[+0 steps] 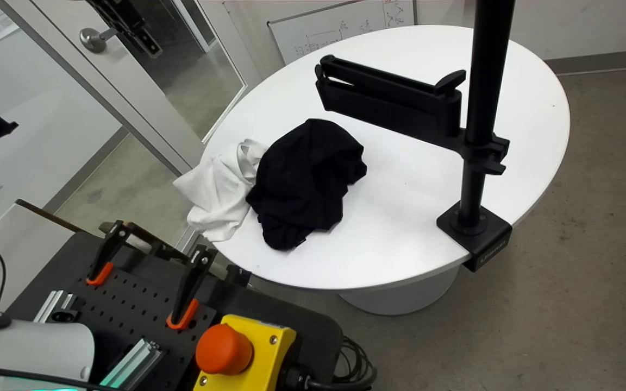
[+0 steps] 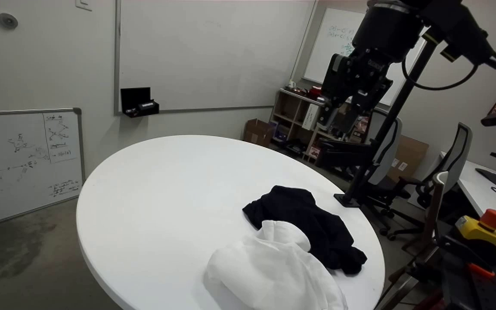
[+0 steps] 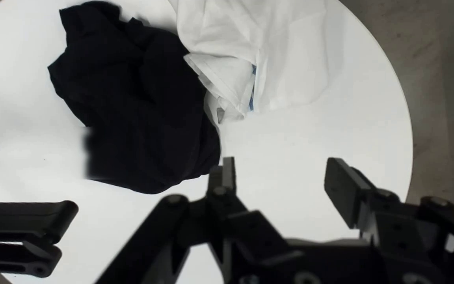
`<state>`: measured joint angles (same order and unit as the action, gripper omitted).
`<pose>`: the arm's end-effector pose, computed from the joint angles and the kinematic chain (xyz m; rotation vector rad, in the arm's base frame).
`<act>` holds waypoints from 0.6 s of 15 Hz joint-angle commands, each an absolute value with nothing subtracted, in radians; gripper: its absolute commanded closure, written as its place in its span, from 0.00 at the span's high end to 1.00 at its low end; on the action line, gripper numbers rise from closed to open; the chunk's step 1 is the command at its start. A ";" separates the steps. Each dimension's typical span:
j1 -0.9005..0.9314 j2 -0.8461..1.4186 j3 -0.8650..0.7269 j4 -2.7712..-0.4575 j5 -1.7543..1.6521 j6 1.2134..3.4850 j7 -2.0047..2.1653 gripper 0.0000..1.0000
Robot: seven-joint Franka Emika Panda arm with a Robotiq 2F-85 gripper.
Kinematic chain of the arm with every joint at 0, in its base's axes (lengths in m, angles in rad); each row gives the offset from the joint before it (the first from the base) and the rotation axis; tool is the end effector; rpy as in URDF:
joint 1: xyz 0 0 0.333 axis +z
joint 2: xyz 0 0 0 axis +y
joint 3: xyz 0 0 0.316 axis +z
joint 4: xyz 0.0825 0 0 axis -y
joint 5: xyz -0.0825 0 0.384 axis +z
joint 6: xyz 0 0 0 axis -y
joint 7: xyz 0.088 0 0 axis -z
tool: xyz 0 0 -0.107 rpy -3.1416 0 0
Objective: Pick up the white cloth from the tripod and place it on the table.
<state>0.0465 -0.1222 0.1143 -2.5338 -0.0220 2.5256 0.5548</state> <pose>0.4546 0.0735 0.3289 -3.0674 0.5849 -0.1807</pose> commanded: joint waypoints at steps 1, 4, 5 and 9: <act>0.026 -0.131 0.091 -2.526 0.010 2.523 0.543 0.93; 0.000 -0.130 0.072 -2.495 0.009 2.473 0.565 1.00; -0.014 -0.131 0.069 -2.487 -0.021 2.463 0.591 1.00; -0.017 -0.124 0.066 -2.496 -0.008 2.485 0.565 1.00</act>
<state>-0.0188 -0.1233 0.0684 -2.4974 -0.0089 2.4879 0.5661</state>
